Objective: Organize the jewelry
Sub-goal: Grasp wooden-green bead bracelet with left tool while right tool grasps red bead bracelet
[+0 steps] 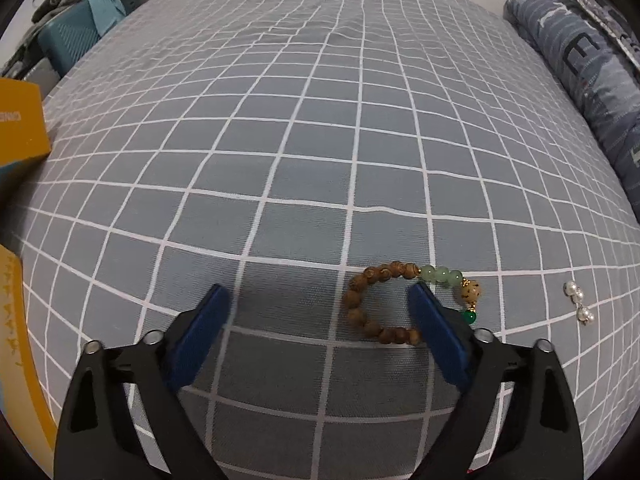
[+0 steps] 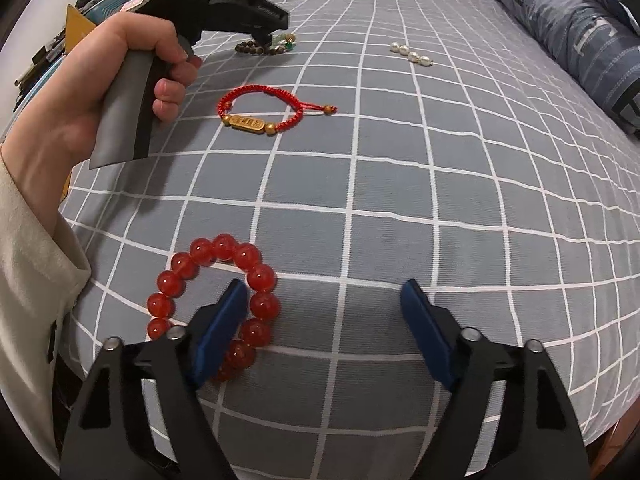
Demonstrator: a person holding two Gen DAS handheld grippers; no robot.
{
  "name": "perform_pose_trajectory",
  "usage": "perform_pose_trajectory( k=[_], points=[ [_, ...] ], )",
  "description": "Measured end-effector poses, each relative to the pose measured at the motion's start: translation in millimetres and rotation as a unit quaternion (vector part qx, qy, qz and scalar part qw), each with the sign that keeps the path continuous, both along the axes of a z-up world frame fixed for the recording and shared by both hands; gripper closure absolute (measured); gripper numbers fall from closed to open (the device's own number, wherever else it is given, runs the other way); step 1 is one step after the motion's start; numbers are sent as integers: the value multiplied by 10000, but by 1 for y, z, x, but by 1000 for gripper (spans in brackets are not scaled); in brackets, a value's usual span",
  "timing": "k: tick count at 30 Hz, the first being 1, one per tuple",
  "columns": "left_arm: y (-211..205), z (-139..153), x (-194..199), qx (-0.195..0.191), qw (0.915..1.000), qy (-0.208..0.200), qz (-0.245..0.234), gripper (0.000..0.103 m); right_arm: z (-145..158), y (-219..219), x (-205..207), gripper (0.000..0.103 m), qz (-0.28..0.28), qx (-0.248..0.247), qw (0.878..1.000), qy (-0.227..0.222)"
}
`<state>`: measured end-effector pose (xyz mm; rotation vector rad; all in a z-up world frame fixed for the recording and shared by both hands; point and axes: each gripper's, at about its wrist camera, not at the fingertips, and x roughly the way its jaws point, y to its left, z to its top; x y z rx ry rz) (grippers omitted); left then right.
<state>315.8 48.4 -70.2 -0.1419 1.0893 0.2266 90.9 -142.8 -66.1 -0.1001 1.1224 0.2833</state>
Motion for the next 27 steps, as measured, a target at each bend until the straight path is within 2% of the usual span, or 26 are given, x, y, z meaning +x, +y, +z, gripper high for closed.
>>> perform_pose_trajectory(
  k=[5,12,14,15,16,17,27],
  points=[
    [3,2,2,-36,10000,-9,65,38,4,2,-3,54,54,-45,9999,-132],
    [-6,5,-2,36,10000,-41,-66,68,4,4,0,69,180,-71,9996,-191],
    [-8,6,-2,4,9999,-24,-131,87,4,3,1,77,177,-79,9996,-212],
    [-8,7,-3,-1,9999,-19,-153,92,4,3,1,80,170,-83,9996,-222],
    [-8,8,-3,-16,9998,-22,-173,94,5,3,2,86,158,-88,9996,-236],
    [-7,8,-3,-39,9998,-28,-171,96,5,1,3,88,147,-99,9995,-257],
    [-2,12,-7,-138,9997,-60,-173,96,8,2,-1,88,80,-30,9993,-367]
  ],
)
